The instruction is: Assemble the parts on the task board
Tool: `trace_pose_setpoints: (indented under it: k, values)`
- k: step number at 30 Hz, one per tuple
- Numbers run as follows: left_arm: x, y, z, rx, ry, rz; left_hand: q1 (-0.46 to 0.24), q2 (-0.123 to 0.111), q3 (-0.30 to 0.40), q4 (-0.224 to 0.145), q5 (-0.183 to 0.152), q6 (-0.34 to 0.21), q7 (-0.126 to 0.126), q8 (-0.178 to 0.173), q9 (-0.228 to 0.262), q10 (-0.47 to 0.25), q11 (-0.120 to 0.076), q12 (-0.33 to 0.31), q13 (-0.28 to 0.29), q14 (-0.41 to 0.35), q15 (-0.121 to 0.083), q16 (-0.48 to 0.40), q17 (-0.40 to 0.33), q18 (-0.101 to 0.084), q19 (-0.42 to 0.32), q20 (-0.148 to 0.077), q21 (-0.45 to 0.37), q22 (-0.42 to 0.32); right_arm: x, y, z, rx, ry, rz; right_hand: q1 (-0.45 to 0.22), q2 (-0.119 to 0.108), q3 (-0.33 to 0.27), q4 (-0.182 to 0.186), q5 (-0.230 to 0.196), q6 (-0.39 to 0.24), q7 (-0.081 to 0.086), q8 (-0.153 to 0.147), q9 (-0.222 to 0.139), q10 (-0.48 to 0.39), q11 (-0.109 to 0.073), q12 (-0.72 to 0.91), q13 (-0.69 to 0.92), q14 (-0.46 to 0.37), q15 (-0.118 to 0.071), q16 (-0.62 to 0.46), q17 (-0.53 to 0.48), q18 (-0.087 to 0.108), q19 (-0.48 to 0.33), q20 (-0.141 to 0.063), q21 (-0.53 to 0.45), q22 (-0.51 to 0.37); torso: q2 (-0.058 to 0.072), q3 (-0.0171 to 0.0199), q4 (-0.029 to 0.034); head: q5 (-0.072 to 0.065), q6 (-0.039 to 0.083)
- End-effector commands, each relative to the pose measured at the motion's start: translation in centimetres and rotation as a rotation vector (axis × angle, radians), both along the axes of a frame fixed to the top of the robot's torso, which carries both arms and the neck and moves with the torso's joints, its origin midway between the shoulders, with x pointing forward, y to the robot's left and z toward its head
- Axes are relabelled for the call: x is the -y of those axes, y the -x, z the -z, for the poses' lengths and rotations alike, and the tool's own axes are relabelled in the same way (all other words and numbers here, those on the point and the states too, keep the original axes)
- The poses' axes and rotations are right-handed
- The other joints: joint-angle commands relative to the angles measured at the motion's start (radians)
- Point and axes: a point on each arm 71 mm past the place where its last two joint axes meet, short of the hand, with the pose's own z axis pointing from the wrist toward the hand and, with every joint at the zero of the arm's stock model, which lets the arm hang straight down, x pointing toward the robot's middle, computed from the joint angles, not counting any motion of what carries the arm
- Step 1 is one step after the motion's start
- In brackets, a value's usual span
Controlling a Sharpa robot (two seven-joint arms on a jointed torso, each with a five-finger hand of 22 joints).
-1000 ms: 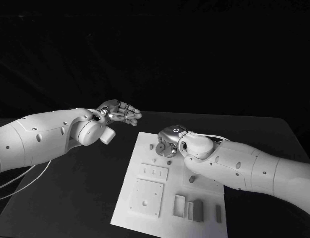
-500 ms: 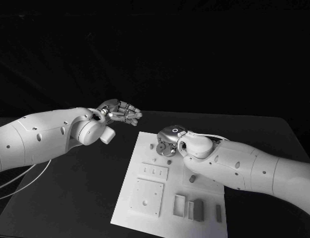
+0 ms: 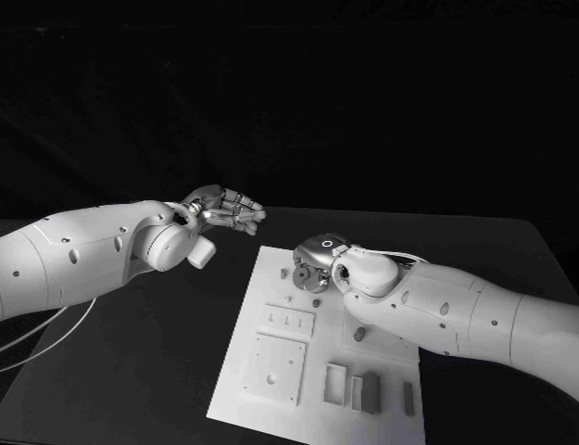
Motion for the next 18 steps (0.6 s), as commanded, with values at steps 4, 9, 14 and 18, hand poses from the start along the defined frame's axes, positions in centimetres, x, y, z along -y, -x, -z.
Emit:
trace_pose_setpoints:
  k: [4, 9, 14, 18]
  values:
    - [0.21, 0.02, -0.11, 0.003, 0.004, 0.014, -0.012, -0.001, 0.006, -0.001, 0.0, -0.006, 0.047, 0.004, 0.0, -0.008, 0.0, -0.006, 0.002, 0.008, -0.002, -0.004, 0.002, 0.016, 0.006, -0.002, -0.005, 0.002, 0.26, 0.01, -0.07, 0.034, -0.015, -0.02, -0.012, -0.001, 0.0, -0.003, 0.002, 0.036, 0.026, 0.002, 0.0, 0.002, -0.005, 0.009, 0.001, 0.001, -0.006, 0.004, 0.001, 0.006, 0.002, -0.004, 0.007, 0.018, 0.0, -0.0002, 0.0002, -0.001, 0.001]
    - [0.05, -0.01, -0.1, 0.002, 0.003, 0.011, -0.012, -0.001, 0.006, -0.001, 0.0, -0.006, 0.047, 0.004, 0.0, -0.008, 0.0, -0.006, 0.002, 0.008, -0.002, -0.004, 0.002, 0.016, 0.006, -0.002, -0.005, 0.002, 0.53, 0.08, -0.23, 0.047, -0.037, -0.024, -0.015, -0.004, 0.001, -0.001, 0.002, 0.038, 0.026, 0.002, 0.0, 0.003, -0.005, 0.011, 0.001, 0.002, -0.006, 0.005, 0.001, 0.006, 0.003, -0.004, 0.008, 0.017, 0.0, -0.0001, 0.0005, -0.001, 0.002]
    - [-0.16, -0.01, -0.09, 0.001, 0.001, 0.007, -0.012, -0.001, 0.006, -0.001, 0.0, -0.006, 0.047, 0.004, 0.0, -0.008, 0.0, -0.006, 0.002, 0.008, -0.002, -0.004, 0.002, 0.016, 0.006, -0.002, -0.005, 0.002, 0.91, 0.22, -0.3, 0.045, -0.055, -0.027, -0.02, -0.014, 0.002, 0.003, 0.002, 0.037, 0.027, 0.0, -0.001, 0.004, -0.005, 0.013, 0.0, 0.003, -0.006, 0.005, 0.001, 0.006, 0.005, -0.005, 0.009, 0.017, 0.0, -0.0004, -0.0002, 0.0, 0.002]
    - [-0.21, 0.0, -0.09, 0.0, 0.001, 0.006, -0.013, -0.001, 0.006, -0.001, 0.0, -0.006, 0.047, 0.004, 0.0, -0.009, 0.0, -0.006, 0.002, 0.008, -0.002, -0.005, 0.003, 0.016, 0.006, -0.002, -0.005, 0.002, 1.16, 0.31, -0.35, 0.038, -0.078, -0.031, -0.021, -0.018, 0.005, 0.005, 0.002, 0.036, 0.027, -0.003, -0.002, 0.001, -0.004, 0.01, -0.003, 0.003, -0.006, 0.005, 0.0, 0.006, 0.005, -0.005, 0.008, 0.016, 0.0, 0.0, -0.0007, 0.0, 0.001]
